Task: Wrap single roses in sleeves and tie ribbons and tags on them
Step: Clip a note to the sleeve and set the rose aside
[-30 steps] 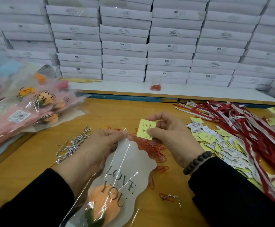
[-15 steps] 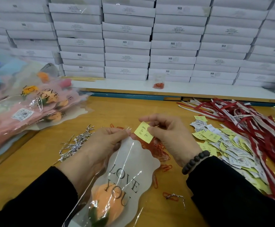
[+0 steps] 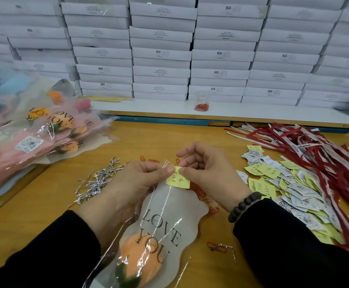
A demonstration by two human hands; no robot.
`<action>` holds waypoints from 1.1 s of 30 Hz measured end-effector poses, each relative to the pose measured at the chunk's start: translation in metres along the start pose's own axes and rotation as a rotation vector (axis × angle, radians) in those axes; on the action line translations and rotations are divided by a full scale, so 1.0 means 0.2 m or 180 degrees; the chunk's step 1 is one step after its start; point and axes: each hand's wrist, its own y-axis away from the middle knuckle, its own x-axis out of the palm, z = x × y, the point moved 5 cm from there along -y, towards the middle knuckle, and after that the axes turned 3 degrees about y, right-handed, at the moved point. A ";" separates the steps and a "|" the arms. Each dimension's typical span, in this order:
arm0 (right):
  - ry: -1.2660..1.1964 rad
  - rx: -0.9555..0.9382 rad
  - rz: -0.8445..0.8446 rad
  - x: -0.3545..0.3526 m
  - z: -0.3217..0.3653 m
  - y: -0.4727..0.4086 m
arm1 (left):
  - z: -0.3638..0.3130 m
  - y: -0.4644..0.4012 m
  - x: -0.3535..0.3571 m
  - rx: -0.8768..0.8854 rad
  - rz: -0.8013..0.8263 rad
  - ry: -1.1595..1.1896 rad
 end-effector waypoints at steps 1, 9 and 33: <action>-0.0010 0.0006 -0.0019 0.00 0.00 0.00 | 0.00 0.00 0.00 0.0020 0.0013 -0.0028; 0.0221 0.0818 -0.0183 -0.07 -0.07 0.02 | -0.01 -0.01 -0.02 0.0037 -0.0080 -0.0002; -0.0178 0.0353 -0.0346 0.01 -0.02 0.02 | -0.03 0.00 0.01 0.0231 -0.0215 -0.0386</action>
